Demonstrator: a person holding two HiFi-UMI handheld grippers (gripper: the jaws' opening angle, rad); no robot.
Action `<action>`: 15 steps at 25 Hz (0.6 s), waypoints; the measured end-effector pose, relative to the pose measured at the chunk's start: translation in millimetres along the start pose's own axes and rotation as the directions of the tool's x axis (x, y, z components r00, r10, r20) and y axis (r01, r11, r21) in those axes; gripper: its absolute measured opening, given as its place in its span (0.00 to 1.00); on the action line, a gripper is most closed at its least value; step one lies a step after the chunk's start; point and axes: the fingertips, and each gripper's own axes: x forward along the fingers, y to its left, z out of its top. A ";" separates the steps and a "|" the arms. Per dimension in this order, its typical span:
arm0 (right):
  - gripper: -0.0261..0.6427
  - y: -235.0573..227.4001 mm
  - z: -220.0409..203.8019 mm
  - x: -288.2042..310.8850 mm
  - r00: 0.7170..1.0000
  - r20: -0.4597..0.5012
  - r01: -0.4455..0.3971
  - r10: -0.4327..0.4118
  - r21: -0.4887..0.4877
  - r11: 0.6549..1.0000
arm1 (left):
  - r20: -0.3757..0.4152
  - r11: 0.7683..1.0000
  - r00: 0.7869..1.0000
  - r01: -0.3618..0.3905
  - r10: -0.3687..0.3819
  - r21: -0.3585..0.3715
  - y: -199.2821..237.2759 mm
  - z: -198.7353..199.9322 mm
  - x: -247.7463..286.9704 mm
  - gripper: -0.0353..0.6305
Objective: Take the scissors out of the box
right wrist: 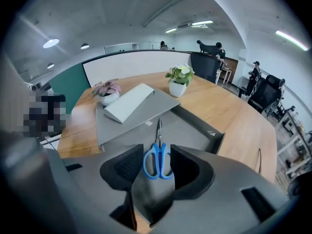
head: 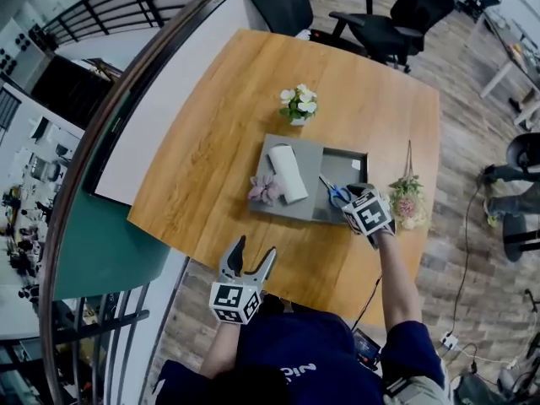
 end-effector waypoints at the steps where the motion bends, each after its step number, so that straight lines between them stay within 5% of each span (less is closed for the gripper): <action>1: 0.31 -1.6 -3.2 4.7 1.000 -0.016 -0.009 0.009 0.004 1.000 | -0.003 1.000 1.000 -0.018 0.018 -0.006 4.0 -1.4 -3.4 0.55; 15: 0.30 -4.8 -26.8 47.4 0.974 -0.212 -0.077 0.084 0.044 0.996 | -0.022 0.991 0.992 -0.128 0.127 -0.038 37.2 -9.8 -27.0 0.55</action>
